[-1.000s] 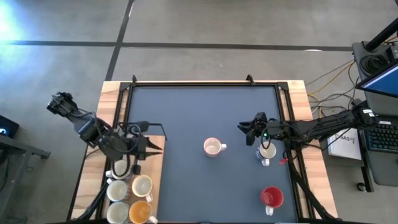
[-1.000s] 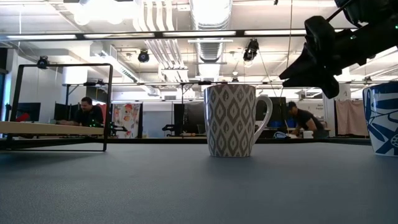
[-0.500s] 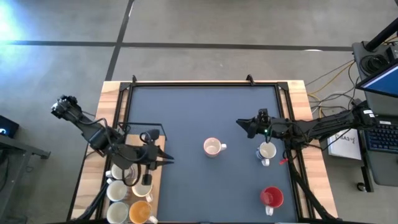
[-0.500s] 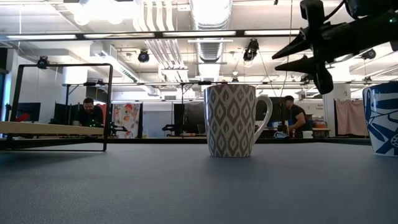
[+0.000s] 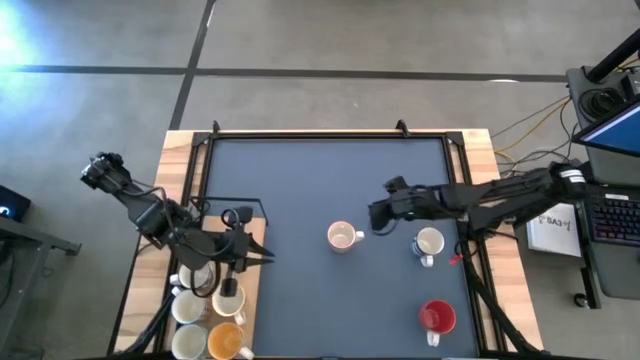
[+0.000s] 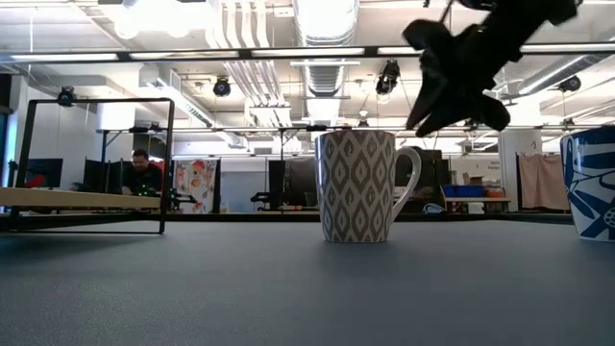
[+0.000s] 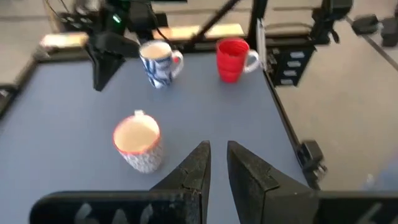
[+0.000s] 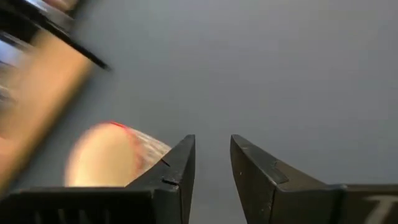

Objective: Place coffee mugs
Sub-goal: Move the patterned gray mug to the left of the table

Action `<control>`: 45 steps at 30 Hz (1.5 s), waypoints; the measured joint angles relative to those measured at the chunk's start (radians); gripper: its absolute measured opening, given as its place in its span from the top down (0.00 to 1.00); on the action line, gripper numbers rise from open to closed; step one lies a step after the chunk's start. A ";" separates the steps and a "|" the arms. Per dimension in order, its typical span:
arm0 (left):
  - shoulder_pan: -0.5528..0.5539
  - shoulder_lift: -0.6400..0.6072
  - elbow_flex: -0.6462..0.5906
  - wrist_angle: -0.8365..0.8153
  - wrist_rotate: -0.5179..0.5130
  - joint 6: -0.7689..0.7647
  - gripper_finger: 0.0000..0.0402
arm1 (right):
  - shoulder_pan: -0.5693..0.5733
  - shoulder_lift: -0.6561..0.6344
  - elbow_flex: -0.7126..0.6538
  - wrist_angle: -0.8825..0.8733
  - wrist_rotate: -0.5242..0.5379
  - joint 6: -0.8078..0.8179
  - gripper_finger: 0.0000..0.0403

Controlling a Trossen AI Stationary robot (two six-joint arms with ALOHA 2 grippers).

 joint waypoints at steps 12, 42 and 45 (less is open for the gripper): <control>-0.058 -0.109 -0.001 -0.158 0.017 -0.064 0.91 | 0.000 0.259 0.322 -0.198 -0.186 -0.046 0.73; -0.145 -0.213 -0.002 -0.407 0.060 -0.155 0.91 | 0.005 0.706 0.799 -0.556 -0.300 -0.124 0.96; -0.148 -0.229 -0.002 -0.430 0.076 -0.159 0.91 | 0.017 0.705 0.819 -0.566 -0.303 -0.099 0.96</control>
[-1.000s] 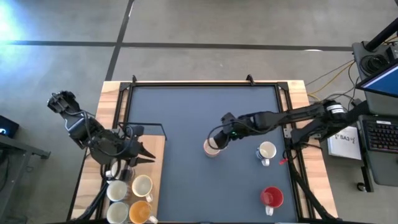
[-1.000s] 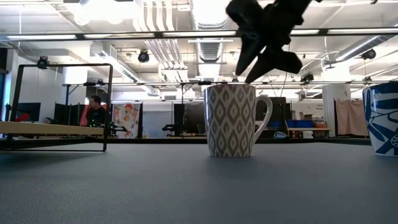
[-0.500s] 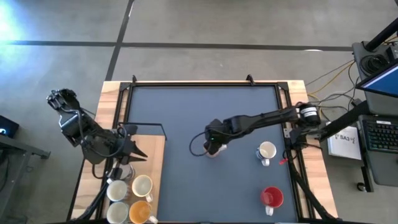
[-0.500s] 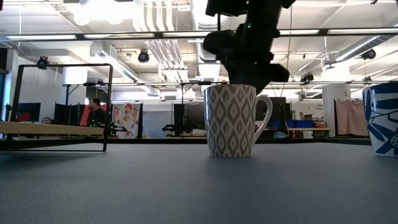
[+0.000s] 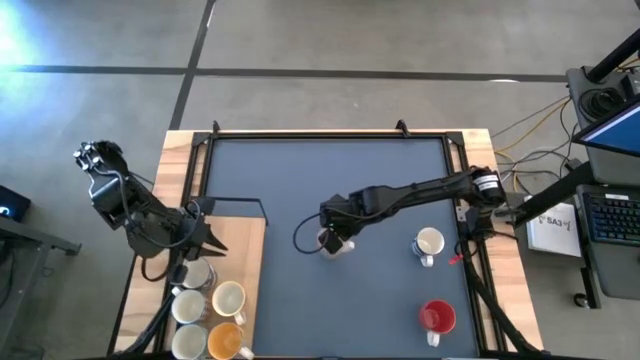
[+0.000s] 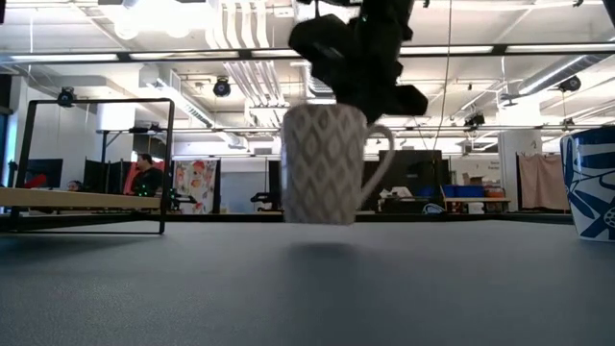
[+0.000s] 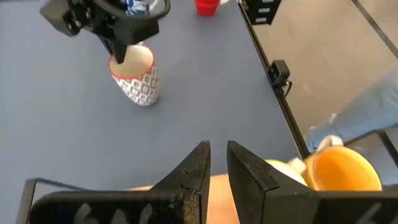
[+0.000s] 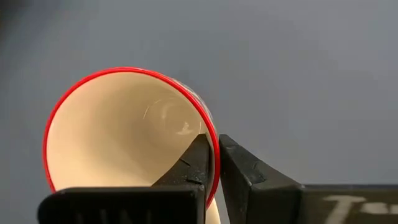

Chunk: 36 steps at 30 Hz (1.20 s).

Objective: Place coffee mugs
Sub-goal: Move the patterned gray mug to the left of the table

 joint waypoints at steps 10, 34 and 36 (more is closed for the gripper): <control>0.000 -0.111 0.000 -0.025 0.000 0.006 0.91 | 0.080 0.006 0.142 0.018 0.087 0.148 0.97; 0.000 -0.276 0.000 -0.026 -0.065 -0.124 0.91 | 0.128 0.418 0.732 -0.122 0.132 0.147 0.97; 0.000 -0.285 0.000 -0.026 -0.065 -0.127 0.91 | 0.127 0.444 0.767 -0.121 0.132 0.131 0.97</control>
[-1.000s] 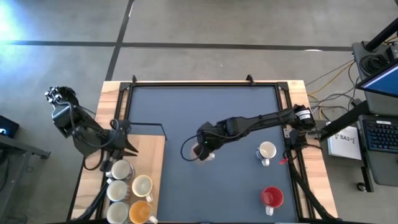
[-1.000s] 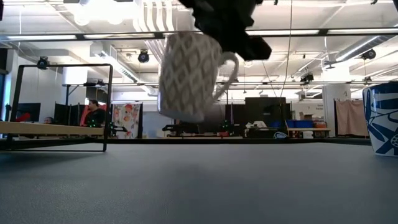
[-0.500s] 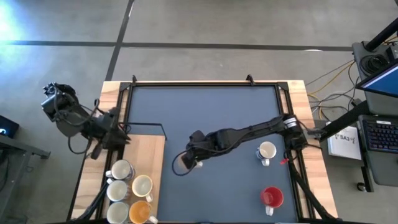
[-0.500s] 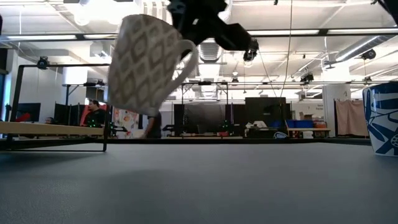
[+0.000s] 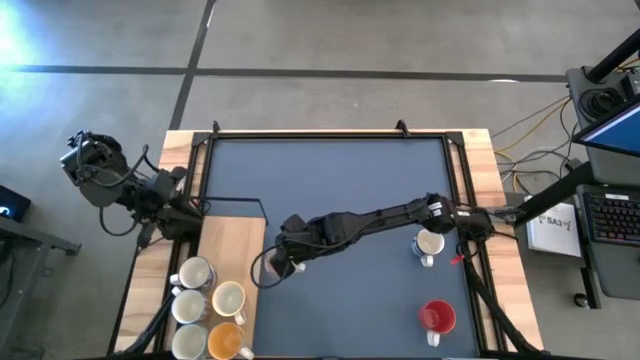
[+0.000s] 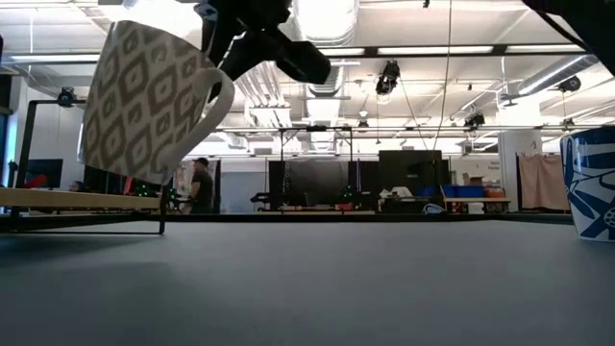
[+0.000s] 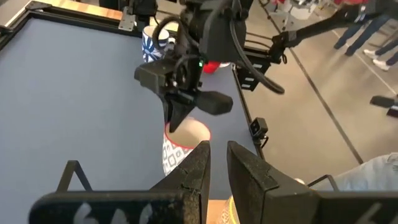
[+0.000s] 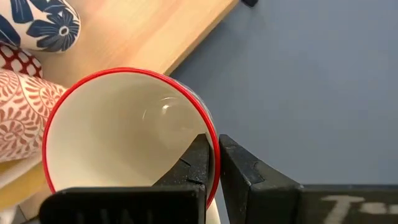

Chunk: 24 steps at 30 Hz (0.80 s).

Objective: Place coffee mugs
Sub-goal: Move the patterned gray mug to the left of the table

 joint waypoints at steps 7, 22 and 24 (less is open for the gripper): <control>0.000 -0.030 0.000 0.000 -0.035 -0.007 0.91 | -0.002 0.031 0.032 0.031 0.001 0.000 0.97; 0.001 -0.060 0.000 0.000 -0.042 -0.048 0.91 | -0.007 0.047 0.028 0.044 0.001 -0.009 0.97; 0.001 -0.062 0.000 0.000 -0.042 -0.048 0.91 | -0.012 0.051 0.022 0.046 0.000 -0.015 0.97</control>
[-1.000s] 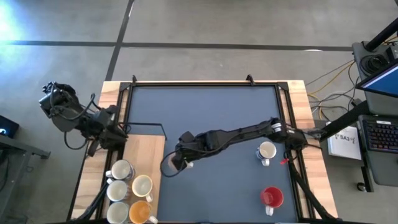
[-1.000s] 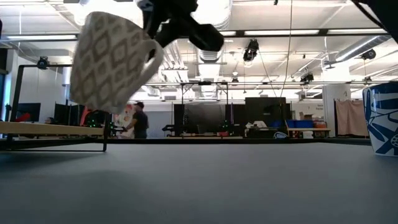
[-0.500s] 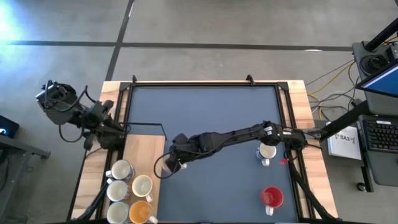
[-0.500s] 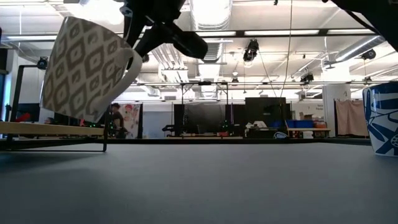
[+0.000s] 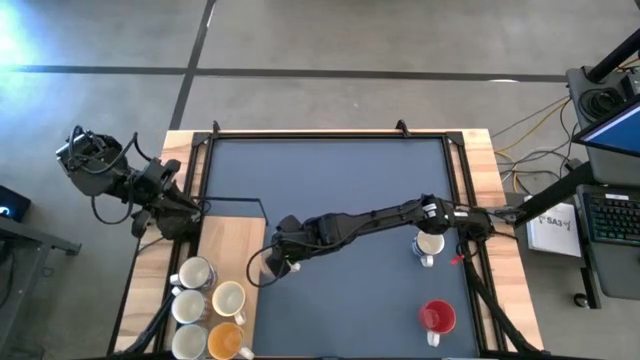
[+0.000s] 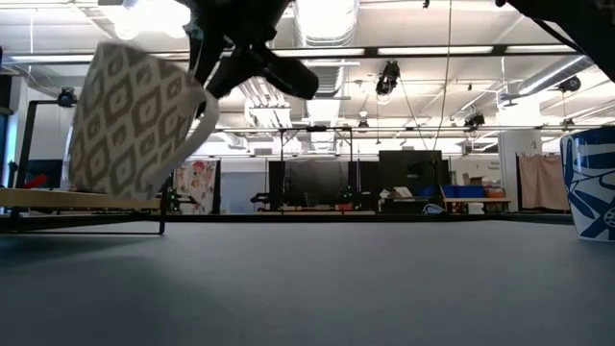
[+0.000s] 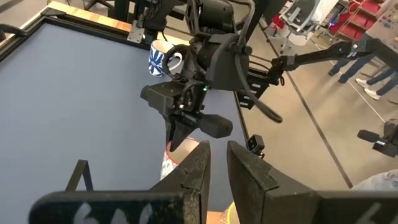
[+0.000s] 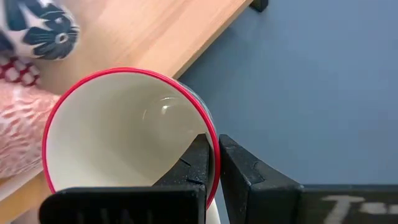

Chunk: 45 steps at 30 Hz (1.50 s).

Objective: Place coffee mugs
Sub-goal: Move the patterned gray mug to the left of the table, then move the patterned blue mug to the center of the table

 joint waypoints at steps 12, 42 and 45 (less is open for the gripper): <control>0.000 0.000 0.000 0.000 0.001 0.000 0.91 | -0.014 0.047 -0.003 -0.030 -0.005 -0.003 0.97; 0.000 -0.030 0.000 -0.076 0.005 0.001 0.91 | -0.038 -0.029 0.011 -0.159 -0.036 0.000 0.70; 0.000 -0.039 0.000 -0.089 0.005 0.007 0.91 | -0.035 -0.073 0.011 -0.302 -0.028 0.008 0.70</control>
